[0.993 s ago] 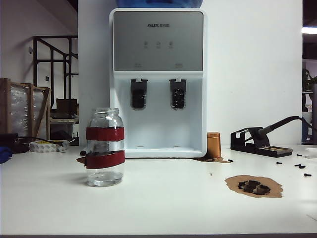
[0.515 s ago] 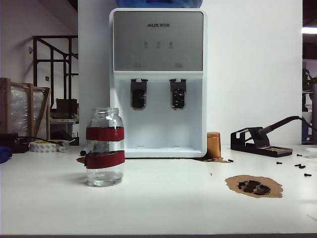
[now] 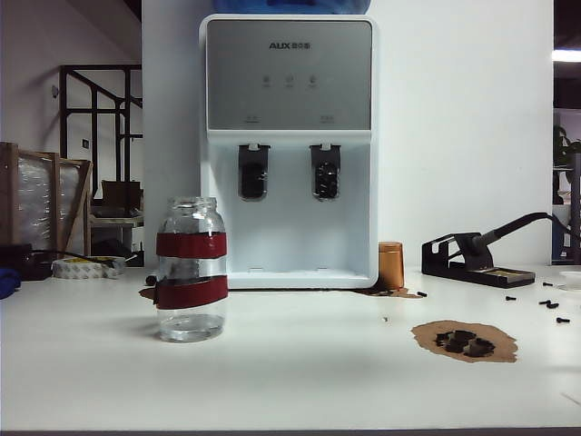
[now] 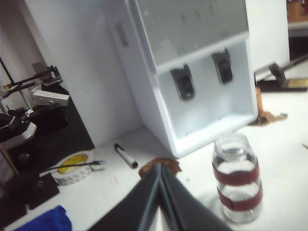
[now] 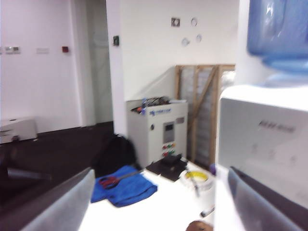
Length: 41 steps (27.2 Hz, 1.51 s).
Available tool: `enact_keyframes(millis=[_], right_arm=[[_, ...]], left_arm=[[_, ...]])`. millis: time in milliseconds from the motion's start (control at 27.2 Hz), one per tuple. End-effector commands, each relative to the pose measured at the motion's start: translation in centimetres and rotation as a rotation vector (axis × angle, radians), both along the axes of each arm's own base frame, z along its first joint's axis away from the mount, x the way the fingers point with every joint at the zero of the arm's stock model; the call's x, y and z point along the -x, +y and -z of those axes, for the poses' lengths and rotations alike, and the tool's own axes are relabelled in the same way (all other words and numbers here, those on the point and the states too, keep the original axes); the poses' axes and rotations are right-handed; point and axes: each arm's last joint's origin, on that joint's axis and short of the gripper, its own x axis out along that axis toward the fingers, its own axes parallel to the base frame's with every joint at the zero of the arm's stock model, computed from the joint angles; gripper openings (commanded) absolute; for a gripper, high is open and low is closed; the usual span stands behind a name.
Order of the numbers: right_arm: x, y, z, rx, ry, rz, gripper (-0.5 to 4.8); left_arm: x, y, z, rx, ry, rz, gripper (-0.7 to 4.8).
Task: Pick up the water bottle with two loops of red belts, then reach the front water dispenser and gently press the gray-black baffle horizontally to get a little water.
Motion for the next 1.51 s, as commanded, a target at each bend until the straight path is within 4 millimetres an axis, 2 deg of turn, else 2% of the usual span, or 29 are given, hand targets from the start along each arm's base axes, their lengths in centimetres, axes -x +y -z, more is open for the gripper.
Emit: enact_keyframes(millis=[37,74,147,257,294,441,625,698,809,846,993,1140,1213,1323,1507], right_arm=[[-1.3,2.6,3.8,0.033,0.070,-0.094,4.75],[-1.6,4.0,5.4,0.048,0.096,-0.138,4.79],[-2.0,5.2,6.6,0.064,0.125,-0.149,4.79],[-2.5,6.0,7.5,0.085,0.123,-0.096,4.79],[-3.1,6.4,8.3,0.095,0.144,-0.059,4.79],[-4.3,7.3,10.4,0.126,0.215,-0.051,4.79],[-5.3,8.6,12.4,0.120,0.217,0.040,4.79],[-5.3,8.8,13.4,0.096,0.209,0.082,4.79],[-4.8,8.5,14.7,0.081,0.198,0.132,4.79],[-4.0,8.1,15.7,0.074,0.190,0.163,4.79],[-2.9,8.0,17.9,0.102,0.136,0.111,4.79],[-3.5,8.7,20.9,0.131,0.159,0.064,4.79],[-3.6,9.4,22.4,0.103,0.150,0.029,4.79],[-4.4,10.2,23.7,0.127,0.179,-0.003,4.79],[-6.3,12.0,24.7,0.129,0.180,-0.033,4.79]], left_arm=[[0.3,0.0,-2.3,-0.027,0.086,0.027,-0.02],[0.1,0.0,-3.3,-0.036,0.108,0.027,-0.02],[-0.2,-0.2,-5.2,-0.048,0.140,0.035,-0.02],[-0.6,-0.5,-7.4,-0.072,0.215,0.076,-0.02],[-0.9,-0.7,-8.8,-0.088,0.267,0.093,-0.01],[-2.2,-1.3,-11.0,-0.127,0.345,0.110,-0.02],[-3.4,-1.8,-11.6,-0.190,0.412,0.129,-0.02],[-3.3,-1.8,-12.0,-0.200,0.406,0.137,-0.02],[-2.7,-1.5,-12.8,-0.203,0.419,0.151,-0.02],[-2.4,-1.4,-13.5,-0.194,0.411,0.149,-0.02],[-1.6,-1.1,-14.5,-0.109,0.459,0.134,-0.02],[-1.2,-1.0,-14.0,-0.099,0.527,0.138,-0.01],[-0.9,-1.0,-14.1,-0.038,0.544,0.142,-0.01],[-0.9,-1.0,-14.1,-0.028,0.550,0.143,-0.01],[-0.5,-0.8,-14.4,0.059,0.546,0.153,-0.01]])
